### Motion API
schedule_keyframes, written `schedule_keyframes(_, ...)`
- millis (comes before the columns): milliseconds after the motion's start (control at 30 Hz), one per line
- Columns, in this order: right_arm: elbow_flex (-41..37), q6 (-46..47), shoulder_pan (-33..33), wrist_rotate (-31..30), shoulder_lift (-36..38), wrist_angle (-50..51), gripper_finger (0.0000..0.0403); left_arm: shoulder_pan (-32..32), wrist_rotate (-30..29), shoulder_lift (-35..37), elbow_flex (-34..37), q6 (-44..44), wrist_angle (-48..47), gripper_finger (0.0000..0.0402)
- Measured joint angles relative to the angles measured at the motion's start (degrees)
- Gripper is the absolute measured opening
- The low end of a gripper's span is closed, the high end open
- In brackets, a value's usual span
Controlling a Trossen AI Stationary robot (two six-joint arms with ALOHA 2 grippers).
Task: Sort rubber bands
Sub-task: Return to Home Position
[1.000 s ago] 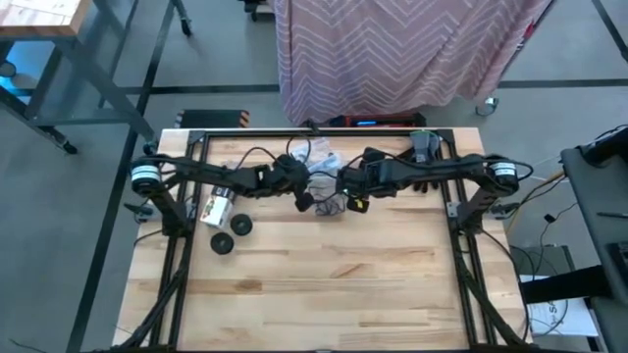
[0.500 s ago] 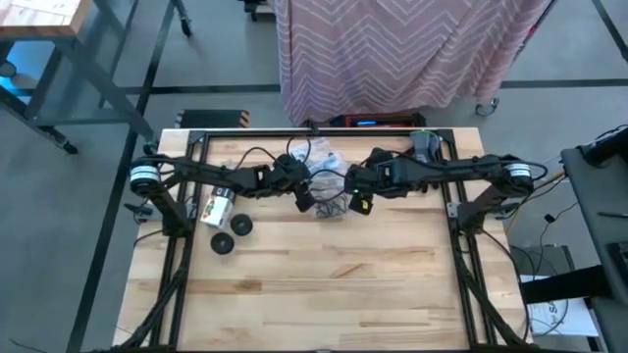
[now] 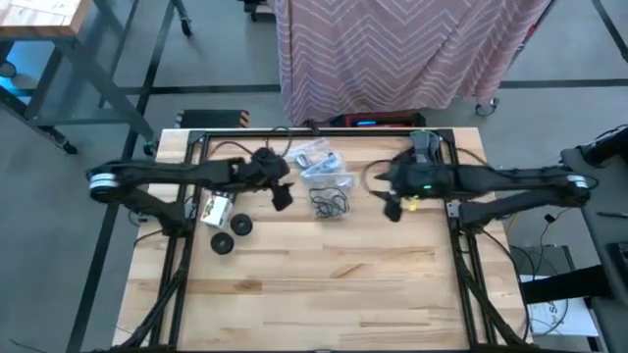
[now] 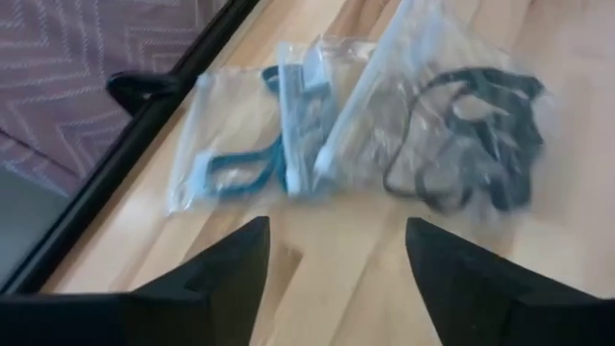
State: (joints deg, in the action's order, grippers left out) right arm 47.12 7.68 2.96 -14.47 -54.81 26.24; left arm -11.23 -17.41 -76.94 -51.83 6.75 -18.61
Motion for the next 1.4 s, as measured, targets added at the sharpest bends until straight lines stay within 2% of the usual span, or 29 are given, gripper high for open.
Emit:
schedule_keyframes(133,-3.51,4.25,0.02,-0.1,11.37,0.79,0.0198,1.04,0.0,7.39,0.0,0.17,-8.02,0.0245)
schedule_keyframes(267,-5.47,1.66,-0.13,1.46,20.35,2.63,0.0195,1.38,0.02,12.66,0.0,0.52,-10.46,0.0257)
schedule_keyframes(467,-6.41,5.77,0.01,-1.54,31.01,8.79,0.0195,1.59,0.89,18.21,0.04,8.29,-14.69,0.0267)
schedule_keyframes(667,-13.12,2.76,-0.33,3.16,42.66,1.61,0.0197,2.8,-0.11,24.09,2.49,7.93,-15.68,0.0273)
schedule_keyframes(833,-21.15,-1.11,-0.33,7.04,53.91,-5.52,0.0201,4.31,-1.53,31.47,9.37,6.07,-13.5,0.0268)
schedule_keyframes(967,-25.9,-0.88,-0.33,7.54,54.41,-8.43,0.02,5.06,-1.54,38.41,17.12,8.91,-9.65,0.0261)
schedule_keyframes(1200,-36.14,-3.72,-0.33,13.83,52.15,-27.01,0.0207,5.93,-1.47,49.58,32.9,8.83,6.42,0.0252)
schedule_keyframes(1400,-41.41,-4.24,-0.33,14.07,53.97,-28.23,0.0214,5.93,-1.49,56.0,42.5,8.96,14.1,0.0256)
